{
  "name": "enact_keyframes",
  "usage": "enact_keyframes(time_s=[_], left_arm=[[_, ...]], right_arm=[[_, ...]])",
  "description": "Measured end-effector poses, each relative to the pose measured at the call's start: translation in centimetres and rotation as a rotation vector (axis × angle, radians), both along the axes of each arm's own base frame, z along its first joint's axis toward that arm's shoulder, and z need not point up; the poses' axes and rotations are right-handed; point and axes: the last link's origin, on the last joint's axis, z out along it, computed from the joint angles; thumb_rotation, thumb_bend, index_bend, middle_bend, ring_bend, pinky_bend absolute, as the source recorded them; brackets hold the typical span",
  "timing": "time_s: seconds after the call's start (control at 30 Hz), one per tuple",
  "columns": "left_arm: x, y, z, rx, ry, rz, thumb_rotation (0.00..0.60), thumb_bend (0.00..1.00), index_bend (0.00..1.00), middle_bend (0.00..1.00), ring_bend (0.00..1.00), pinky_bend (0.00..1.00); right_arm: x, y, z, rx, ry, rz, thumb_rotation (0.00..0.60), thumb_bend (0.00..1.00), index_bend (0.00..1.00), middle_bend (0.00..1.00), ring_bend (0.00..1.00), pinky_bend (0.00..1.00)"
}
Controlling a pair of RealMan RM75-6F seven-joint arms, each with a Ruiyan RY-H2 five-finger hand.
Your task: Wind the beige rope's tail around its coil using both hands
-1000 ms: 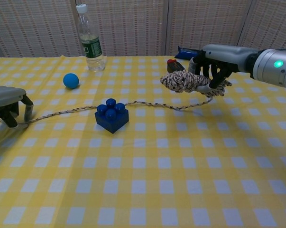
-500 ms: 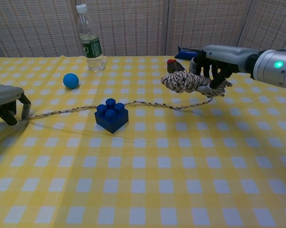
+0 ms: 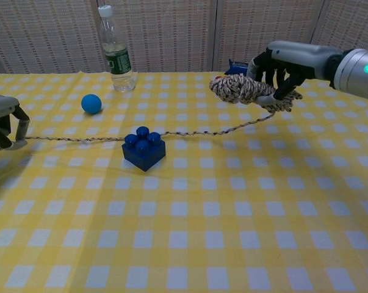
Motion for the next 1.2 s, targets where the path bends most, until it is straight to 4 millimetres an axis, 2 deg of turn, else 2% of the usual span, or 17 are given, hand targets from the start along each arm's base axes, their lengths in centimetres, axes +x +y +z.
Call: enact_keyframes(time_s=[0.27,0.63,0.73,0.97,1.2], left_arm=[[0.8,0.6,1.5,0.058,-0.030,-0.067,0.533,0.43,0.79,1.00,1.00,1.00],[2.7,0.2,3.8,0.077,-0.118,-0.131,0.507,0.44,0.79,1.00,1.00,1.00],[4.0,-0.1,5.0,0.088,-0.172,-0.167,0.506,0.44,0.79,1.00,1.00,1.00],[8.5,-1.1,9.0,0.115,-0.303,-0.323,0.503,0.44,0.79,1.00,1.00,1.00],[13.1,-2.6,11.9,0.106,-0.407,-0.474,0.501,0.44,0.79,1.00,1.00,1.00]], right_arm=[[0.6,0.0,1.0,-0.020,-0.033,0.012,0.600,0.45,0.77,0.66,0.49,0.52],[1.2,-0.1,2.5,-0.051,-0.049,0.032,0.600,0.45,0.77,0.66,0.49,0.52],[1.9,0.0,2.9,-0.059,-0.064,0.049,0.600,0.45,0.77,0.66,0.49,0.52],[3.9,0.0,3.1,-0.076,-0.076,0.096,0.600,0.45,0.77,0.66,0.49,0.52],[7.4,-0.3,2.9,-0.092,-0.074,0.154,0.600,0.45,0.77,0.66,0.49,0.52]])
